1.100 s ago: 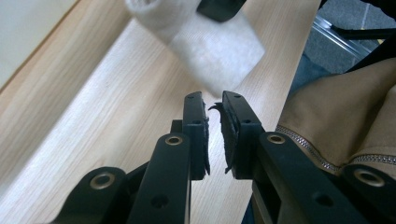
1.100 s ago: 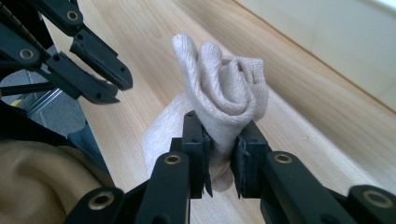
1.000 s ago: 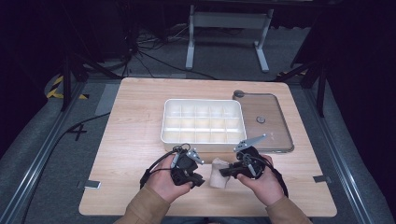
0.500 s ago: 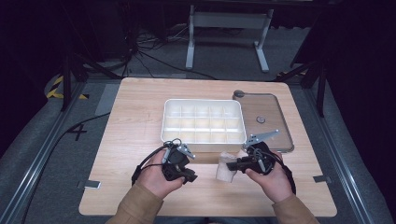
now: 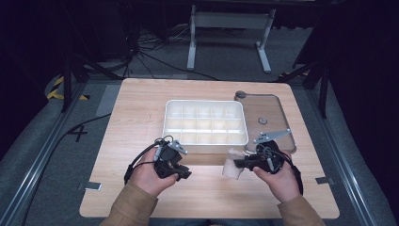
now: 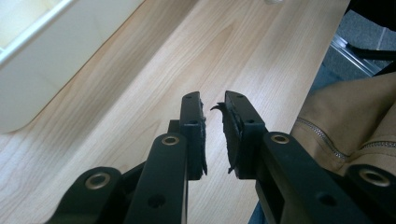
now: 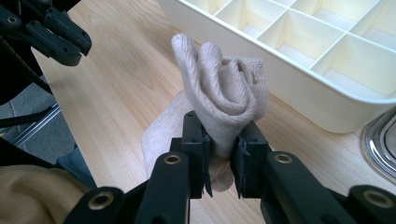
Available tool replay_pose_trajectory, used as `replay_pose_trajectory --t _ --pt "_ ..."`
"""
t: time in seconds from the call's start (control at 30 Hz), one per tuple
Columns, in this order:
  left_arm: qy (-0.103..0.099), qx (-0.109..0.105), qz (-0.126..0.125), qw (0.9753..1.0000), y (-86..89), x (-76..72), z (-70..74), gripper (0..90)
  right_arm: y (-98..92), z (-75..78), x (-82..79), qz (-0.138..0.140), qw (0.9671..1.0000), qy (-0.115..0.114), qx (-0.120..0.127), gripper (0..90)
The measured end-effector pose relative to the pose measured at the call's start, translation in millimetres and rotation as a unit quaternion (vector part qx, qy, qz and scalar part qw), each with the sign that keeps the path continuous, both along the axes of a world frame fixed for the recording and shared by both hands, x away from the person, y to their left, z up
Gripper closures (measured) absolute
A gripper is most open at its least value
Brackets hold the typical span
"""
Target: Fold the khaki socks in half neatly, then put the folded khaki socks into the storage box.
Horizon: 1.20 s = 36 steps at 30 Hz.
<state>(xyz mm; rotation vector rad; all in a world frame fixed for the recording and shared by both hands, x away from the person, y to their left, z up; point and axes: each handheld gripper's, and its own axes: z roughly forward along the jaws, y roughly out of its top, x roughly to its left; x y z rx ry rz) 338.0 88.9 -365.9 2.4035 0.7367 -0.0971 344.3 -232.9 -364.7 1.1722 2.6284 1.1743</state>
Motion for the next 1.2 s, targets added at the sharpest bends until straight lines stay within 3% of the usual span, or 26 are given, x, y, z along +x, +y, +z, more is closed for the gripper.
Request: replay_pose_trajectory --t 0.27,0.6,0.97,1.2 --pt "-0.003 0.005 0.013 0.9999 8.9 2.9 1.6 77.8 -6.3 3.5 2.2 -0.007 1.0 -0.005 -0.001 77.4" --pt "-0.005 -0.001 0.033 0.9994 22.3 4.6 6.6 77.5 -18.1 20.2 13.1 -0.018 0.9997 -0.015 -0.01 77.4" --pt "-0.003 -0.006 0.038 0.9993 30.1 5.9 7.6 77.0 -20.6 47.3 35.1 -0.028 0.9969 -0.032 -0.066 77.4" --pt "-0.005 -0.013 0.045 0.9989 34.8 6.3 9.6 76.9 -14.2 59.6 47.4 -0.022 0.9942 -0.029 -0.101 77.4"
